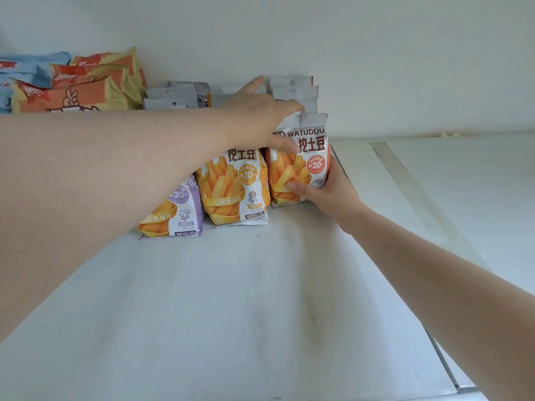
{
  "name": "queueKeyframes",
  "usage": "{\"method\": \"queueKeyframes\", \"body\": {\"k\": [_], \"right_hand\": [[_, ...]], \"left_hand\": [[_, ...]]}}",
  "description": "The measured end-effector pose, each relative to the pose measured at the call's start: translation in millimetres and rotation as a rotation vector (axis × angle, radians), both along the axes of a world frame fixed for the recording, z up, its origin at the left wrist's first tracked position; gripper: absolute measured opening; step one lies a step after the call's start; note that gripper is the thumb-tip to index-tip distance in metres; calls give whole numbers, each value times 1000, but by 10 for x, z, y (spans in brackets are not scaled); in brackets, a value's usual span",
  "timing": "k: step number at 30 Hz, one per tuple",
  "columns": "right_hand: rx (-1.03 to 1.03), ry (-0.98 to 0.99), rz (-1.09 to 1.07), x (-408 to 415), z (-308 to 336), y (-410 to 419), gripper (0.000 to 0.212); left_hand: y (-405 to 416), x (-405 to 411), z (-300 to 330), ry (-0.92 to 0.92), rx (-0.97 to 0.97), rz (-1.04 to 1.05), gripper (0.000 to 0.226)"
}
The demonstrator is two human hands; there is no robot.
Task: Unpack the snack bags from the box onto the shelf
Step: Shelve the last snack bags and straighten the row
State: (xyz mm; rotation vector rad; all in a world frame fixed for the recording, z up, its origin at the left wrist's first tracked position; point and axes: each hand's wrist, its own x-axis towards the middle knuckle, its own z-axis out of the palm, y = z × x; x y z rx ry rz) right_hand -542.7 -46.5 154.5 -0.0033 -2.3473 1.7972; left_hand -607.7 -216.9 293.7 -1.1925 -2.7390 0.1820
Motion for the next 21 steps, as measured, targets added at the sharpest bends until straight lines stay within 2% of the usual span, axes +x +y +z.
{"method": "queueKeyframes", "body": {"k": [10,13,21], "right_hand": [[17,11,-57,78,46,-33,106],[6,1,-72,111,73,-33,100],[0,-42,-65,187,134,3,82]], "left_hand": [[9,-27,-68,41,76,-26,83],[-17,-66,-58,46,90,-36,88],[-14,32,-52,125,78,-61,82]]}}
